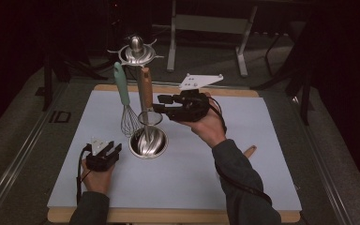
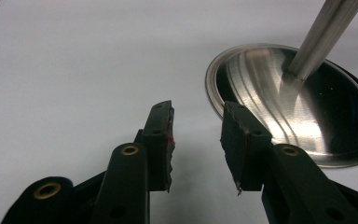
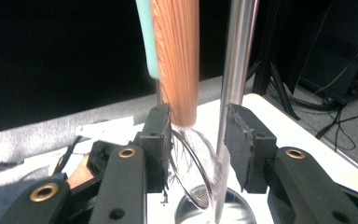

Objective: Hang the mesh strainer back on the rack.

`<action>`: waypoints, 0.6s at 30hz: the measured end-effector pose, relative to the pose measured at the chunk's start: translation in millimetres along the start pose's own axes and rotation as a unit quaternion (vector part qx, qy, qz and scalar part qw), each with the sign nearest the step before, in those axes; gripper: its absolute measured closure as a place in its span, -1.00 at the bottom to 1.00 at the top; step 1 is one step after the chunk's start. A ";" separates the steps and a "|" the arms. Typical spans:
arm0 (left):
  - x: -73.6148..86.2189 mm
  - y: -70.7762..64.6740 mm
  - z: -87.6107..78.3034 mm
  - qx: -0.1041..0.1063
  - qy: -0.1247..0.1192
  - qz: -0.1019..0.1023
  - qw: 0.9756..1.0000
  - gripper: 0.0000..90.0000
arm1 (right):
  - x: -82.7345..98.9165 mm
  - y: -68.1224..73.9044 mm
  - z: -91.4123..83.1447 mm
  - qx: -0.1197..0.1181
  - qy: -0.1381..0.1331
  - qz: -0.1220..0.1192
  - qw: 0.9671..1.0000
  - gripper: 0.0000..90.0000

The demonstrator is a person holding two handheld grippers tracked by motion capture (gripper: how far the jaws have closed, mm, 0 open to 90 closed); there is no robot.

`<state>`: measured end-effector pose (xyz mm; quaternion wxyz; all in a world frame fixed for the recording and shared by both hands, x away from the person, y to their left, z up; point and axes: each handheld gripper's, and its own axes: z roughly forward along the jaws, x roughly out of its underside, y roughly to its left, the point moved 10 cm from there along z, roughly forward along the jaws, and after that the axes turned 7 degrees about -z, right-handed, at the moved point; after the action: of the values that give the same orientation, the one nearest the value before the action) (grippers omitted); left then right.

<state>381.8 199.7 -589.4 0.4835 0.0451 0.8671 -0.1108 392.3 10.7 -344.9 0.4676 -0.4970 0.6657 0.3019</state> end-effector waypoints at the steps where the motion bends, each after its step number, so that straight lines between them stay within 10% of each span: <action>1: -0.1 -0.1 0.1 0.000 0.000 0.000 1.000 0.43 | 1.8 -0.3 -0.9 -0.001 0.003 -0.002 1.000 0.36; 18: -0.1 0.1 0.0 0.000 0.000 -0.001 1.000 0.43 | 55.5 -9.7 -15.3 0.030 0.126 -0.009 0.991 0.44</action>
<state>381.9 199.8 -589.3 0.4837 0.0436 0.8671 -0.1112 392.7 -26.8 -389.7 0.3973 -0.5227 0.7238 0.2121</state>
